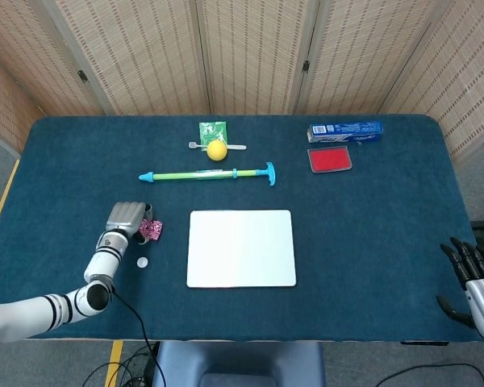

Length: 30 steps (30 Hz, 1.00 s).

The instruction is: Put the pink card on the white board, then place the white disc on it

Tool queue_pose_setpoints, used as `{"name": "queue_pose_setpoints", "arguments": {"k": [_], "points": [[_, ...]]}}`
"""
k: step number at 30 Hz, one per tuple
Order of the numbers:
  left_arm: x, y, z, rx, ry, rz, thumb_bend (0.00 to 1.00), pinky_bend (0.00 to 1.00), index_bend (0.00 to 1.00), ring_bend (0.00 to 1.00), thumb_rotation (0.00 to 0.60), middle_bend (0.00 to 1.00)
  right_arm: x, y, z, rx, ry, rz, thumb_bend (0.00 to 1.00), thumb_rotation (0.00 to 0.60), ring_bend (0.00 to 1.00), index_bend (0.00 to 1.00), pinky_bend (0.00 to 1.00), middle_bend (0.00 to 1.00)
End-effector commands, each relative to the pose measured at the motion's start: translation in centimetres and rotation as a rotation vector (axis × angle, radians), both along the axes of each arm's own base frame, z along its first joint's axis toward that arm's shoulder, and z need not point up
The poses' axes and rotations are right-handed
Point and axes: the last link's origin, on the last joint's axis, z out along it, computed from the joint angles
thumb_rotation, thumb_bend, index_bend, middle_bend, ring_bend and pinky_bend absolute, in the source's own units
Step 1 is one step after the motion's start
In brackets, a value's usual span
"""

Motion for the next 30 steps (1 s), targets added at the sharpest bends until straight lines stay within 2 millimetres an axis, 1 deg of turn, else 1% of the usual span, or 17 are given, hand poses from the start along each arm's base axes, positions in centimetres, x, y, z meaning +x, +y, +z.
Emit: {"name": "queue_pose_setpoints", "arguments": {"k": [1, 5, 10, 14, 17, 20, 26, 30], "points": [[1.9, -0.4, 0.6, 0.014, 0.010, -0.035, 0.25, 0.89, 0.42, 1.00, 0.600, 1.00, 0.0, 0.0, 0.2, 0.003, -0.006, 0.005, 0.20, 0.600, 0.00, 0.00, 0.00, 0.00], [4.3, -1.5, 0.6, 0.016, 0.018, -0.071, 0.25, 0.89, 0.42, 1.00, 0.600, 1.00, -0.1, 0.1, 0.4, 0.017, -0.027, 0.012, 0.20, 0.600, 0.00, 0.00, 0.00, 0.00], [8.4, -3.4, -0.2, 0.008, 0.039, -0.131, 0.25, 0.89, 0.42, 1.00, 0.600, 1.00, 0.0, 0.6, 0.9, 0.040, -0.057, 0.042, 0.20, 0.600, 0.00, 0.00, 0.00, 0.00], [12.0, -4.7, -1.8, -0.009, 0.057, -0.194, 0.25, 0.89, 0.42, 1.00, 0.600, 1.00, 0.0, 1.2, 1.5, 0.045, -0.080, 0.069, 0.20, 0.600, 0.00, 0.00, 0.00, 0.00], [14.4, -5.3, -3.1, -0.021, 0.080, -0.238, 0.25, 0.89, 0.42, 1.00, 0.600, 1.00, -0.1, 1.5, 2.1, 0.027, -0.100, 0.079, 0.20, 0.600, 0.00, 0.00, 0.00, 0.00], [16.3, -5.9, -4.5, -0.039, 0.089, -0.266, 0.25, 0.89, 0.41, 1.00, 0.600, 1.00, -0.2, 1.8, 2.6, 0.021, -0.117, 0.094, 0.20, 0.600, 0.00, 0.00, 0.00, 0.00], [18.7, -6.3, -7.2, -0.064, 0.145, -0.312, 0.25, 0.89, 0.41, 1.00, 0.600, 1.00, -0.3, 2.5, 3.4, -0.002, -0.148, 0.120, 0.20, 0.600, 0.00, 0.00, 0.00, 0.00], [19.6, -6.3, -8.8, -0.080, 0.154, -0.326, 0.25, 0.89, 0.41, 1.00, 0.600, 1.00, -0.5, 2.7, 3.8, -0.003, -0.159, 0.126, 0.20, 0.600, 0.00, 0.00, 0.00, 0.00]]}}
